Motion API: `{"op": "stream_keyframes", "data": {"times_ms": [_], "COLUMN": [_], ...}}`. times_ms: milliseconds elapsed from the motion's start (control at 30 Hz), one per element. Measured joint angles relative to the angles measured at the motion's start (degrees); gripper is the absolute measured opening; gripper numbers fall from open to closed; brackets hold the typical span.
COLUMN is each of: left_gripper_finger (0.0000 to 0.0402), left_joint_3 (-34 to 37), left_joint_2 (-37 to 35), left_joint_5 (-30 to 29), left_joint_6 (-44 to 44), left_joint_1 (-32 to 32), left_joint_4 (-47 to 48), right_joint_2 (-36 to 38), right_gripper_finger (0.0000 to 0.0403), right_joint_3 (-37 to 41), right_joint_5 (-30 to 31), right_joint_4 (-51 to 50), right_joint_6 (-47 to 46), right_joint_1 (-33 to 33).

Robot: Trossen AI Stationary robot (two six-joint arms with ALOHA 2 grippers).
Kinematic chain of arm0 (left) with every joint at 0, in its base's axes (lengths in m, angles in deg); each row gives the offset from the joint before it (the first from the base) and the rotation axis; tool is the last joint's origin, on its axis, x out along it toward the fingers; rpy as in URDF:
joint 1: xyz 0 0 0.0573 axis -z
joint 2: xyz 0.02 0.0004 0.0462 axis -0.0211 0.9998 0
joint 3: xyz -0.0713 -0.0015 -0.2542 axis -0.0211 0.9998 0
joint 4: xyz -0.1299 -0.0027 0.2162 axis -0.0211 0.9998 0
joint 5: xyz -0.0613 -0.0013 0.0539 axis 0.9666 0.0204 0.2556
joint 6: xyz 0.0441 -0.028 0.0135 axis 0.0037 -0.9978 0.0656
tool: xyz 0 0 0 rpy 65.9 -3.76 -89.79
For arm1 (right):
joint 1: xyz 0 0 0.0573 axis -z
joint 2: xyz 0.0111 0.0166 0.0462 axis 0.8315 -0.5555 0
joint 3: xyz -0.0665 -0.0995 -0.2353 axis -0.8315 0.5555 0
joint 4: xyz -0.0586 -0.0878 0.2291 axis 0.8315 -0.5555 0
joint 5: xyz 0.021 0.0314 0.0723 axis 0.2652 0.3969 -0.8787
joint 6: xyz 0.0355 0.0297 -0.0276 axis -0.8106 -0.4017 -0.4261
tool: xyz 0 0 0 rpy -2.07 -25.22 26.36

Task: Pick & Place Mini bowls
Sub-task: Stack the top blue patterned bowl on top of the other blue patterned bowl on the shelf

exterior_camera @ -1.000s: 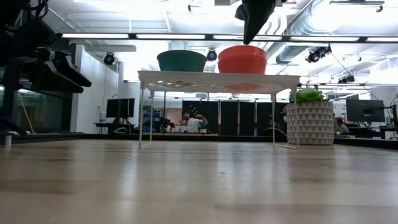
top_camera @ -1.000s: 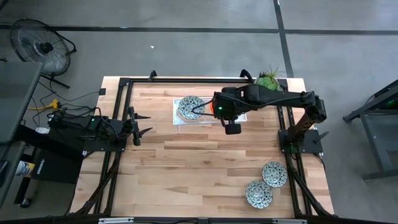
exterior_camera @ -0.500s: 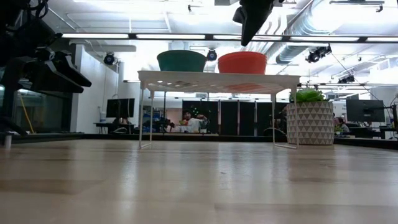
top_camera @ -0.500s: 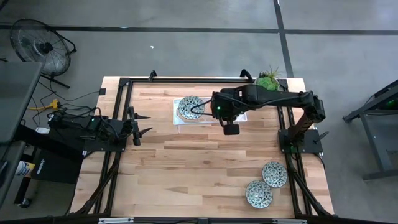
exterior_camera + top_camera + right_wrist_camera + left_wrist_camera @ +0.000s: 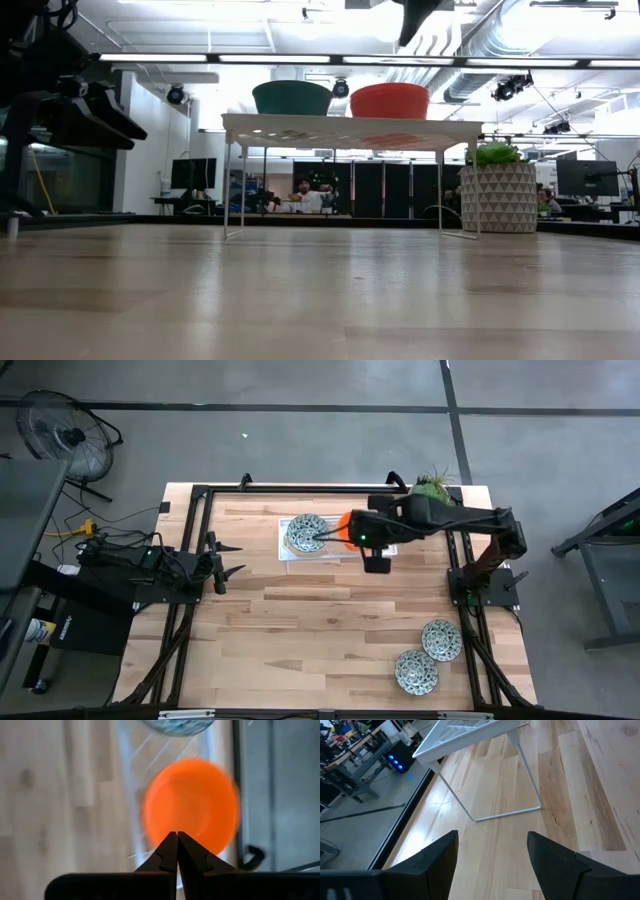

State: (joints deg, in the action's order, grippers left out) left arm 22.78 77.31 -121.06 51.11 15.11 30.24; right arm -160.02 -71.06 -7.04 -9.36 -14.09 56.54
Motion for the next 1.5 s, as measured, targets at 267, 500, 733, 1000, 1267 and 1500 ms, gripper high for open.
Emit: {"op": "stream_keyframes", "data": {"times_ms": [267,500,733,1000,1267,1500], "left_gripper_finger": [0.0232,0.0232,0.0232,0.0232,0.0232,0.0232], "left_joint_3": [0.00,0.00,0.01,0.01,0.01,0.00], "left_joint_2": [0.00,0.00,0.00,0.00,0.00,0.00], "left_joint_5": [-0.02,-0.01,-0.01,-0.01,-0.01,-0.01], "left_joint_6": [0.00,0.00,0.00,0.00,0.00,0.00], "left_joint_1": [0.01,0.01,0.00,0.00,0.01,0.00], "left_joint_4": [0.00,-0.02,0.00,0.00,-0.02,-0.01], "right_joint_2": [0.25,0.25,0.19,0.21,0.21,1.50], "right_gripper_finger": [0.0000,0.0000,0.0000,0.0000,0.0000,0.0011], "right_joint_3": [-0.75,-0.75,4.84,15.63,26.03,32.86], "right_joint_5": [-11.04,-17.37,-20.29,-26.40,-34.00,-32.34], "right_joint_4": [-8.20,-8.16,-8.15,-4.90,4.42,8.44], "right_joint_6": [-11.03,-18.53,-36.85,-57.42,-73.29,-85.18], "right_joint_1": [-4.89,-10.57,-16.44,-21.06,-24.52,-25.47]}}
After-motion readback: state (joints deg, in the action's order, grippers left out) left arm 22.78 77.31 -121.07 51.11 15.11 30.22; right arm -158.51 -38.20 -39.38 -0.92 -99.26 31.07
